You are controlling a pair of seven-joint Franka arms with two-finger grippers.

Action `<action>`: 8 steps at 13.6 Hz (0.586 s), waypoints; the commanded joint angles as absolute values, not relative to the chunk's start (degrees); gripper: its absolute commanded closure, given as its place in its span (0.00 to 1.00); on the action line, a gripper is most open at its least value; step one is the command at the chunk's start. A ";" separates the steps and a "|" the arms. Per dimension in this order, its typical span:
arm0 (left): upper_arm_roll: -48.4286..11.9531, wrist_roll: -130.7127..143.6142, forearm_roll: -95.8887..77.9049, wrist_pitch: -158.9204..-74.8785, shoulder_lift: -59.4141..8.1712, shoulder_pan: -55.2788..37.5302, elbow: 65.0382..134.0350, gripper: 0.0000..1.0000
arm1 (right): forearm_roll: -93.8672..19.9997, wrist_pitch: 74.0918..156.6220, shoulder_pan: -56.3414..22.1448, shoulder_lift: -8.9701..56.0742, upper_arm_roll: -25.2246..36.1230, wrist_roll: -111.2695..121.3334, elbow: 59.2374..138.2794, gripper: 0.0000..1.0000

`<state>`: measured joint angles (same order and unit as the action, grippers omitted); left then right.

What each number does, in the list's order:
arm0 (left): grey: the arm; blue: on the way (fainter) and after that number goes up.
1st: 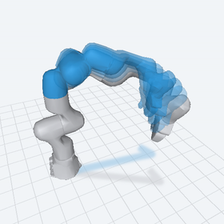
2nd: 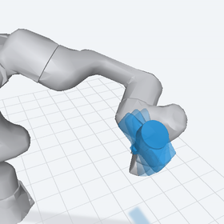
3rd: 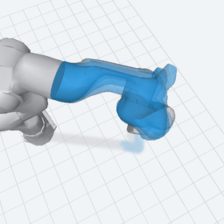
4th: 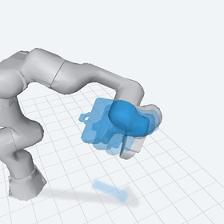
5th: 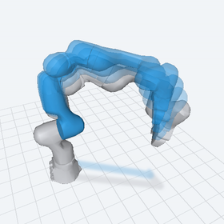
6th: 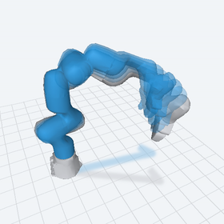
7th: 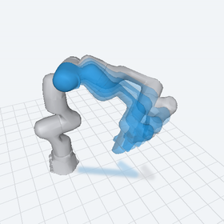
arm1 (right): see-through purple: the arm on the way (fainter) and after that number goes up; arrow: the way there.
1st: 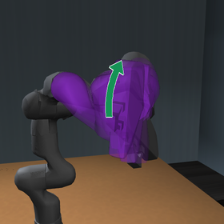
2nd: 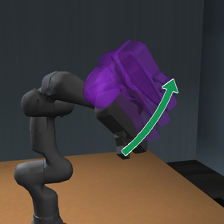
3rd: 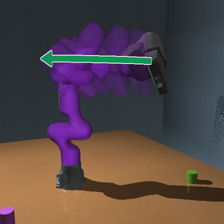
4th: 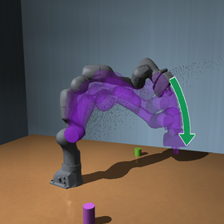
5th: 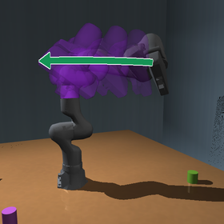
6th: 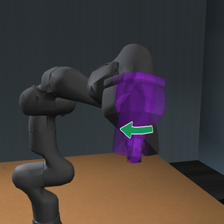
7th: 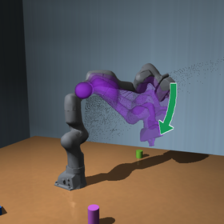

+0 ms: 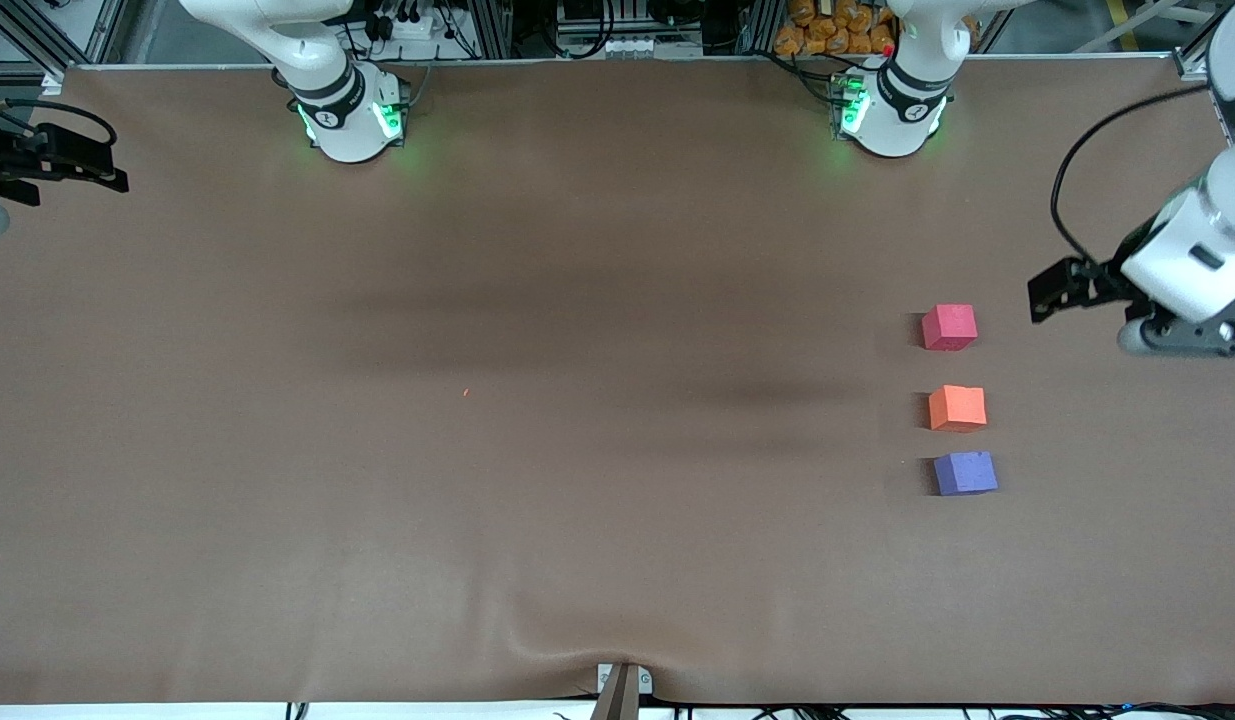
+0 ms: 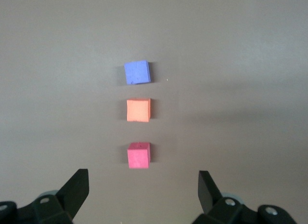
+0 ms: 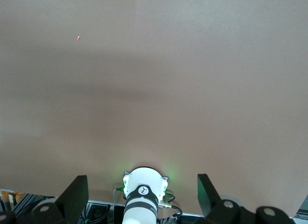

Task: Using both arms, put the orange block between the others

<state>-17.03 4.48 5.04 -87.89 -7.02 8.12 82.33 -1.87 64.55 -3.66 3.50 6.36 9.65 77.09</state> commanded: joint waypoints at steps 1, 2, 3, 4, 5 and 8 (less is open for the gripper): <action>-17.23 5.19 3.96 -84.73 -3.87 8.53 82.88 0.00 | -2.20 63.90 -2.99 3.43 6.15 9.32 74.80 0.00; -17.23 5.10 3.96 -84.47 -3.52 8.70 82.88 0.00 | -2.02 63.98 -2.90 3.43 6.24 9.32 74.79 0.00; -17.14 4.49 3.96 -84.29 -3.43 8.96 82.88 0.00 | -2.02 64.16 -2.81 3.43 6.15 9.23 74.79 0.00; -16.96 4.13 3.96 -84.20 -3.25 8.96 82.88 0.00 | -2.02 64.42 -2.90 3.43 6.15 9.23 74.71 0.00; -16.70 3.87 3.96 -84.11 -3.25 9.05 82.53 0.00 | -1.93 64.86 -2.99 3.43 6.15 9.32 74.71 0.00; -6.29 2.38 0.98 -84.11 -2.82 1.80 82.35 0.00 | -0.97 64.86 -2.81 3.43 6.33 9.32 74.79 0.00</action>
<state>-12.93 3.84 3.29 -84.84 -4.05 6.51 82.34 -1.69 65.03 -3.36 3.49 6.52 9.64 75.58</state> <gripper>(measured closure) 0.000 0.000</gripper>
